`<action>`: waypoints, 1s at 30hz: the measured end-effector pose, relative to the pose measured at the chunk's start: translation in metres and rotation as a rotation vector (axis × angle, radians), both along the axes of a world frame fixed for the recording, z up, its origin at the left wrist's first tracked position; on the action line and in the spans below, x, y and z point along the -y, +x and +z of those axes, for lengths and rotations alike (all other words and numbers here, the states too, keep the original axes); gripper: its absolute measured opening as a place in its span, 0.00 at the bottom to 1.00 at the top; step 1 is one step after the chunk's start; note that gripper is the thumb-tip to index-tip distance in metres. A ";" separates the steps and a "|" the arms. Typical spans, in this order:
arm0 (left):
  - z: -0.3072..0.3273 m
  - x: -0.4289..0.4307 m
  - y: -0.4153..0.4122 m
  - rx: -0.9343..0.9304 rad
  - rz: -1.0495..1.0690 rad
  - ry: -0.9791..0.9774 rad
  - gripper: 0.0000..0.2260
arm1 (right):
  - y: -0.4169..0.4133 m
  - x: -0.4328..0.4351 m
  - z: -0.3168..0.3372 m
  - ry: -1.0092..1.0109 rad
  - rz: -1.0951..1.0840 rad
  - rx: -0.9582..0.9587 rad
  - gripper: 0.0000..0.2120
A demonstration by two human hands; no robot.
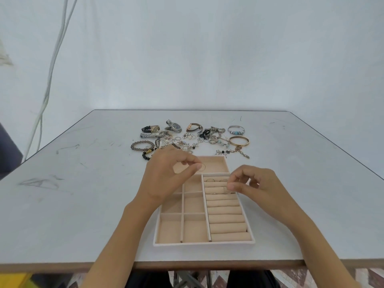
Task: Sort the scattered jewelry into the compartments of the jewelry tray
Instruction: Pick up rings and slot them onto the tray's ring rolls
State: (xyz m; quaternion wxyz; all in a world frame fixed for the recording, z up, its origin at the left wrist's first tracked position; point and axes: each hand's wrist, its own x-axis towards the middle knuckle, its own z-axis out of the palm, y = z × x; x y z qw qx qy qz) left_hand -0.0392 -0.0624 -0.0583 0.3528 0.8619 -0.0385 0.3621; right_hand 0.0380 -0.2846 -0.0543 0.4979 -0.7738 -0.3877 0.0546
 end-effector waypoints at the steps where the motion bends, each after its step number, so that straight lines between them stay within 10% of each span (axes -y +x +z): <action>1: 0.000 0.000 -0.001 0.006 0.005 0.008 0.05 | -0.001 0.001 -0.002 -0.010 -0.001 0.010 0.04; 30: -0.007 -0.002 0.001 -0.050 0.018 0.049 0.04 | -0.007 0.003 -0.003 -0.057 -0.042 0.036 0.06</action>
